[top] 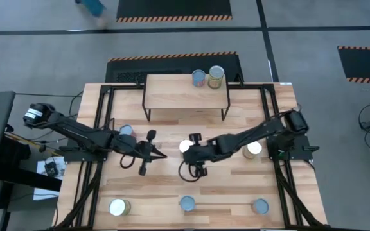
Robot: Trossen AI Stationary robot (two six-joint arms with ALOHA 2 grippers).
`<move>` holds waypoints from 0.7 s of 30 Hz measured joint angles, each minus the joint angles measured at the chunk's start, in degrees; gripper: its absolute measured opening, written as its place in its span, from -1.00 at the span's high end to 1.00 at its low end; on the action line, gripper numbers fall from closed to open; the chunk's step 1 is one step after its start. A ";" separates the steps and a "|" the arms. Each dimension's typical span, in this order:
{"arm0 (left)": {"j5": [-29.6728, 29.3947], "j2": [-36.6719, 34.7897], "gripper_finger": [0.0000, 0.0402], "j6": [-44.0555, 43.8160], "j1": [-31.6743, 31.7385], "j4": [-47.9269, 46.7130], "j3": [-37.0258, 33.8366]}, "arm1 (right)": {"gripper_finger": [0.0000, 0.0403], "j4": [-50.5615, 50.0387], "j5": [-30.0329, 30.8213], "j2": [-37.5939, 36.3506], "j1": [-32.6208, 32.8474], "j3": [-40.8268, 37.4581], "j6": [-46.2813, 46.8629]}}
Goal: Pick and place cans onto a shelf
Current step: Put the center light green can on the shelf
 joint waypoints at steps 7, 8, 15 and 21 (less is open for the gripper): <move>-0.29 -6.96 0.99 -0.88 -0.72 -0.10 -2.93 | 0.47 -5.56 -0.32 5.53 -0.94 5.80 -1.91; -0.42 -7.59 0.99 -0.93 -0.77 0.44 -3.20 | 0.47 -5.96 -0.31 5.81 -0.88 6.57 -2.36; -2.38 -12.26 0.99 -0.57 -1.58 -3.54 -3.78 | 0.45 -7.64 -0.07 5.80 -0.10 11.13 -1.85; -2.84 -12.67 0.99 0.59 -1.56 -3.80 -3.77 | 0.32 -12.27 2.79 5.14 -0.17 13.32 -0.84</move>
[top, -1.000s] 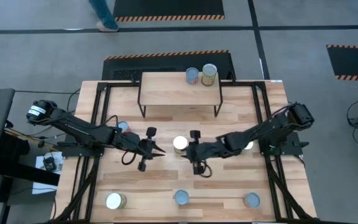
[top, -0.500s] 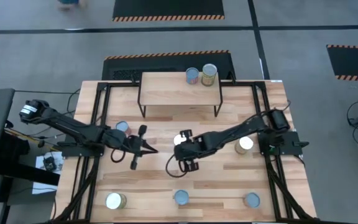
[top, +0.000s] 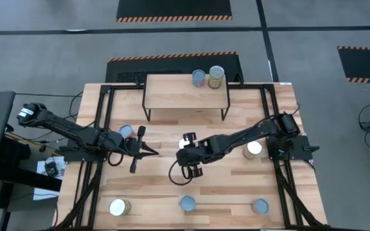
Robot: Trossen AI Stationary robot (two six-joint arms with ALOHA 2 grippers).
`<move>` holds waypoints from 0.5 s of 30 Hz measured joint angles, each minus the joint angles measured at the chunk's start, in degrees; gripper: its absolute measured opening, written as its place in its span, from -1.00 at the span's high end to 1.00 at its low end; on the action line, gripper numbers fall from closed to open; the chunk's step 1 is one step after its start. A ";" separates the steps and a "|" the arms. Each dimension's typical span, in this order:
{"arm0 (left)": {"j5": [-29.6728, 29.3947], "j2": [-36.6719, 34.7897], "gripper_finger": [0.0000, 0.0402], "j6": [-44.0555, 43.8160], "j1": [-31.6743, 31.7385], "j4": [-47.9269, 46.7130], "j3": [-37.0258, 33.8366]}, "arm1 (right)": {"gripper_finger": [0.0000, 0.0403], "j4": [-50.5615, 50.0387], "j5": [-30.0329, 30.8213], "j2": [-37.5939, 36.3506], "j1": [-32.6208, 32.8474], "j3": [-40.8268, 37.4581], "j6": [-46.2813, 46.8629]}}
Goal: Pick and place cans onto a shelf
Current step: Put the center light green can on the shelf
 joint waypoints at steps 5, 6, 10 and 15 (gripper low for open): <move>1.26 0.00 0.99 0.11 0.35 0.26 0.00 | 0.25 -1.74 -0.68 0.65 -1.58 0.04 -0.49; 1.81 0.00 0.99 0.09 0.57 0.50 0.00 | 0.25 -1.88 -0.62 1.01 -1.86 0.04 -0.48; 2.86 0.00 0.99 0.09 1.54 0.80 0.00 | 0.27 -2.13 -1.66 1.57 -2.25 -0.02 -0.48; 2.84 0.00 0.99 -0.39 1.88 0.10 0.00 | 0.39 -2.11 -1.19 1.55 -2.15 -0.02 -0.03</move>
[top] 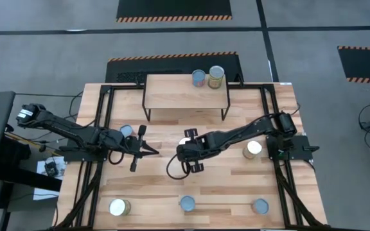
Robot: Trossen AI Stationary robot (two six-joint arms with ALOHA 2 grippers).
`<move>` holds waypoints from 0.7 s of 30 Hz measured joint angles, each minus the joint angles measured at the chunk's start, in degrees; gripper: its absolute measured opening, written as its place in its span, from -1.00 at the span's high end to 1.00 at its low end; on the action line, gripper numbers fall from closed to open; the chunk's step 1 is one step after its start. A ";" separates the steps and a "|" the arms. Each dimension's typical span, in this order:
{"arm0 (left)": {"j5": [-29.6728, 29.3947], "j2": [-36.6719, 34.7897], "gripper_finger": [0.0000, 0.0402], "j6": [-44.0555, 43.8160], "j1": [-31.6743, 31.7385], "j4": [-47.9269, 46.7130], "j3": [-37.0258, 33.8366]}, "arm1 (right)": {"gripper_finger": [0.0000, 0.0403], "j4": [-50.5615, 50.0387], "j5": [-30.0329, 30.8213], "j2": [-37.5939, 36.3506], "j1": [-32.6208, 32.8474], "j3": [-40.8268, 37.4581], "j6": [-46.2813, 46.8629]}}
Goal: Pick and place cans onto a shelf
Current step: Put the center light green can on the shelf
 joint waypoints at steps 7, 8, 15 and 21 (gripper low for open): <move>0.47 -0.06 0.99 0.02 0.08 3.29 -1.66 | 0.54 -0.30 -0.06 0.00 -0.86 0.00 1.34; 1.22 -0.32 0.99 -0.02 0.34 5.10 -2.94 | 0.54 -0.24 -0.02 0.00 -0.87 0.00 1.36; 2.63 -4.84 0.99 -2.70 3.36 11.18 -9.39 | 0.54 -0.54 -0.89 0.00 -0.77 0.00 2.44; 3.20 -11.09 0.99 -3.28 5.34 11.23 -12.14 | 0.54 -0.55 -1.29 -0.02 -1.40 0.00 2.47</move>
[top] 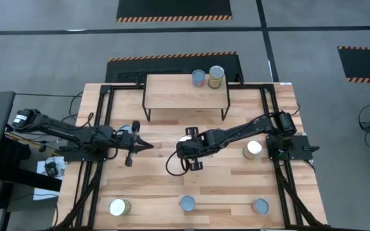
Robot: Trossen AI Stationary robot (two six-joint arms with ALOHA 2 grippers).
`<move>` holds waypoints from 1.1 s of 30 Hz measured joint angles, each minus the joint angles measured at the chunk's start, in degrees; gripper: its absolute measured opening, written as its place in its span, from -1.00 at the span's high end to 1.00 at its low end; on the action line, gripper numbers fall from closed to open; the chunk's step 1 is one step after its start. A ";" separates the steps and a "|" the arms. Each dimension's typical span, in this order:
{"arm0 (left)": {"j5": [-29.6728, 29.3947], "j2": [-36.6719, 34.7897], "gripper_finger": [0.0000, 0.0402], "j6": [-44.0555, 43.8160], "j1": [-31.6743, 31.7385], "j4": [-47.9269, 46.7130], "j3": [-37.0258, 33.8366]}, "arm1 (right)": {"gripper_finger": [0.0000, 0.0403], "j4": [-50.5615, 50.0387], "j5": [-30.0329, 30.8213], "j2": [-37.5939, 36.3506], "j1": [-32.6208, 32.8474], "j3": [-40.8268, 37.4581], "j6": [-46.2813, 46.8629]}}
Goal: Pick and place cans onto a shelf
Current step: Put the center light green can on the shelf
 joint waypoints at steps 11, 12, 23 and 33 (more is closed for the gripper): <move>-0.08 -7.07 0.99 -0.50 0.93 -4.16 -1.82 | 0.65 -1.49 -2.17 0.72 -2.38 0.09 -0.29; -0.08 -7.26 0.99 -0.50 0.93 -4.44 -1.82 | 0.65 -1.69 -2.22 0.87 -2.41 0.10 -0.71; -0.12 -7.56 0.99 -0.49 0.93 -5.26 -1.82 | 0.96 -7.33 -0.56 1.60 -2.25 4.01 -8.38; -0.14 -7.54 0.99 -0.46 0.93 -5.47 -1.82 | 0.98 -17.40 -0.60 0.93 -2.13 22.66 -15.80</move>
